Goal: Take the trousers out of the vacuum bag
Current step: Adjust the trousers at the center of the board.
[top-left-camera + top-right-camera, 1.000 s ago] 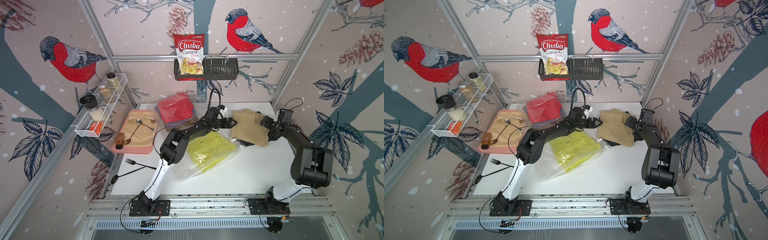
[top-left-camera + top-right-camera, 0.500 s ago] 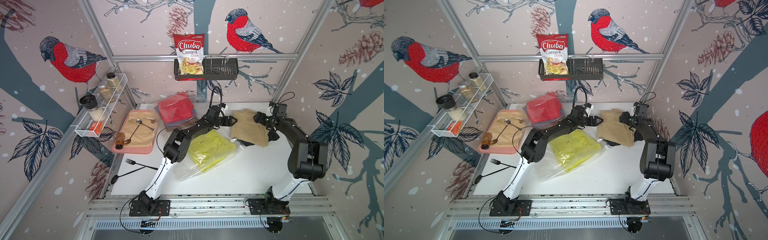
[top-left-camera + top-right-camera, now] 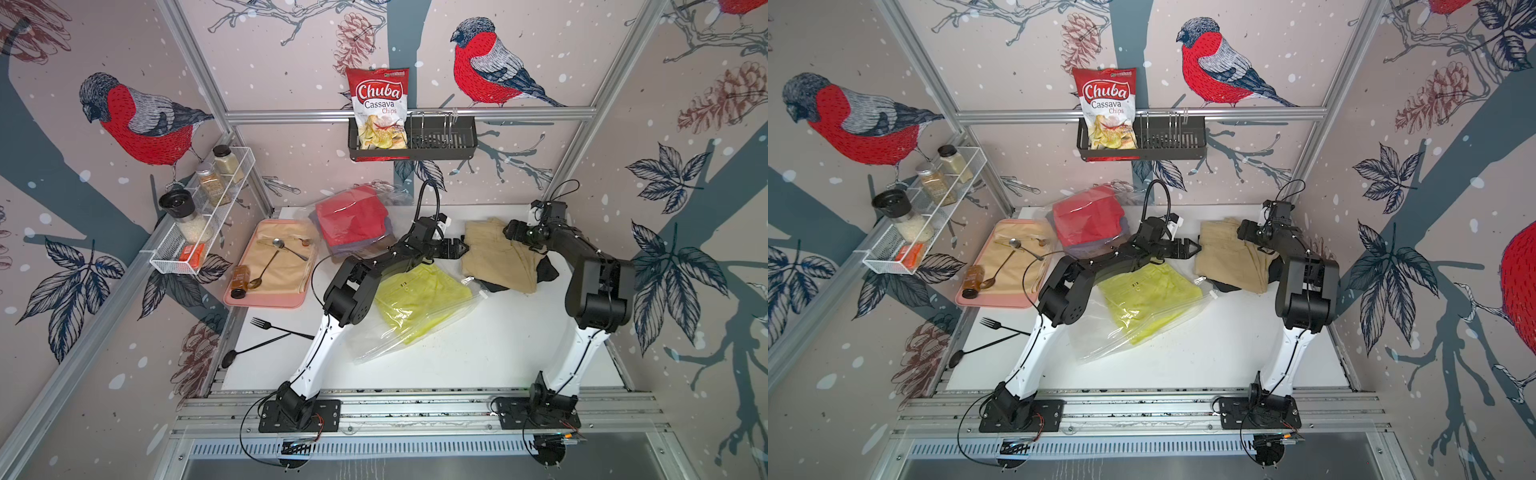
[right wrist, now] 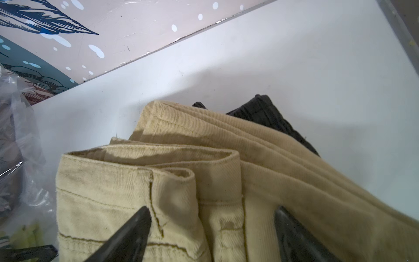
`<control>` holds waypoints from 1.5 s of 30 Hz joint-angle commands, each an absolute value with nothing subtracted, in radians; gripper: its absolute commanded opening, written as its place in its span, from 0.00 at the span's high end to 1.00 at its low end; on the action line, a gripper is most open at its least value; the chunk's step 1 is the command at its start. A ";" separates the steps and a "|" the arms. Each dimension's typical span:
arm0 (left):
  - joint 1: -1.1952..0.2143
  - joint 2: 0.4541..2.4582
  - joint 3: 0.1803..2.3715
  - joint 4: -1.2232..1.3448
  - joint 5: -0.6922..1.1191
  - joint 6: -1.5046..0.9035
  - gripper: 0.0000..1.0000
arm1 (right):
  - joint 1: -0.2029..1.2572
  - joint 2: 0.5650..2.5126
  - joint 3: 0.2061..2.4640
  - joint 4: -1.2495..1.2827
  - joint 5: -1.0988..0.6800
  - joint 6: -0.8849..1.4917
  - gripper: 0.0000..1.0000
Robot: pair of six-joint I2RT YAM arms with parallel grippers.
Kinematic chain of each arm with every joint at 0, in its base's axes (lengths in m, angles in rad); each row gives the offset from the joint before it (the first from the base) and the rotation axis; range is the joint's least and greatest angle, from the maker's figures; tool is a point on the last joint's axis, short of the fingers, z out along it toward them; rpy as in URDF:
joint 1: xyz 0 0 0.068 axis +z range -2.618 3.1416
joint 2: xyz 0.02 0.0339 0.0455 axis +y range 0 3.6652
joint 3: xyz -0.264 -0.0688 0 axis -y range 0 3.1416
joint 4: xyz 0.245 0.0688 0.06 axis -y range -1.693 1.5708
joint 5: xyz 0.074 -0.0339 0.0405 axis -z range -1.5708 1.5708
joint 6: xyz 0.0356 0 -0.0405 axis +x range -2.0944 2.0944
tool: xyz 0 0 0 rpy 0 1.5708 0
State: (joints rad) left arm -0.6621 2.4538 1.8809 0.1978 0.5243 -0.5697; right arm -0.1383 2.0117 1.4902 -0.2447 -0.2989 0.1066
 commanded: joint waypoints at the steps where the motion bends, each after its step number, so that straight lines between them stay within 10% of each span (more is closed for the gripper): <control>1: -0.659 2.442 1.871 0.243 0.552 -0.574 0.16 | -0.143 2.037 1.508 -0.235 -0.324 0.083 0.16; 17: -0.659 2.453 1.842 0.273 0.570 -0.597 0.17 | -0.108 2.098 1.572 -0.239 -0.307 0.049 0.36; 30: -0.657 2.431 1.841 0.270 0.573 -0.593 0.17 | -0.101 1.990 1.518 -0.196 -0.314 0.076 1.00; 45: -0.657 2.421 1.830 0.290 0.588 -0.608 0.17 | -0.290 1.784 1.298 -0.034 -0.331 0.285 1.00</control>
State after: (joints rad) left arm -0.6571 2.4344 1.8313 0.2493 0.5697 -0.6018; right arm -0.2657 1.7775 1.3045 -0.1127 -0.3229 0.2188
